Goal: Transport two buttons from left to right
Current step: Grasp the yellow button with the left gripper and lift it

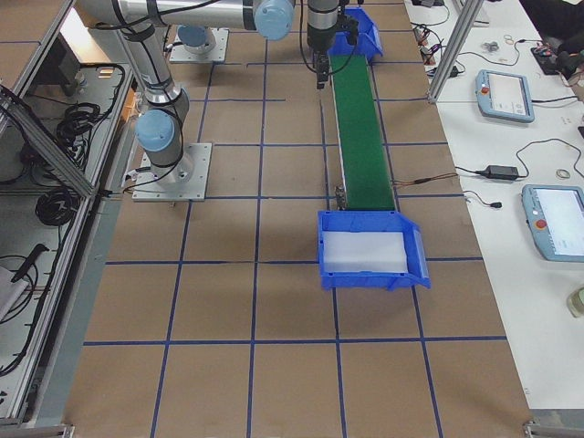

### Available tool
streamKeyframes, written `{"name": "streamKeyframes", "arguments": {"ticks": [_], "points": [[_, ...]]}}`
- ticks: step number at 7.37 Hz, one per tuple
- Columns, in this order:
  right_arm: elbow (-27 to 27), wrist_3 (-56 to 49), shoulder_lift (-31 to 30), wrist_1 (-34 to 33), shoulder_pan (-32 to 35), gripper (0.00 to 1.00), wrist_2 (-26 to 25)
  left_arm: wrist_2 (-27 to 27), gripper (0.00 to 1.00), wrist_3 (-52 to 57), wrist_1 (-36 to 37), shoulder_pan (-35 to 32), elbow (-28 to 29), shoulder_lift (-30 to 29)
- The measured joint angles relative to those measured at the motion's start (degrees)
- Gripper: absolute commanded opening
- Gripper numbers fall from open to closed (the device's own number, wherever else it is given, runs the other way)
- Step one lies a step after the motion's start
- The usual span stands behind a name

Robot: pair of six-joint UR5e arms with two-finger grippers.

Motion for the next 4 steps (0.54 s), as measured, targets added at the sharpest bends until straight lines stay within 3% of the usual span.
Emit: {"name": "streamKeyframes", "arguments": {"ticks": [1,2,4], "points": [[0.0,0.0,0.0,0.04,0.0,1.0,0.0,0.15,0.41,0.05,0.13,0.06,-0.37,-0.02],[0.0,0.0,0.0,0.06,0.0,1.0,0.0,0.2,0.29,0.08,0.18,0.11,-0.47,-0.02],[0.0,0.0,0.0,0.07,0.0,1.0,0.0,0.39,0.25,0.09,0.18,0.14,-0.51,0.11]]}}
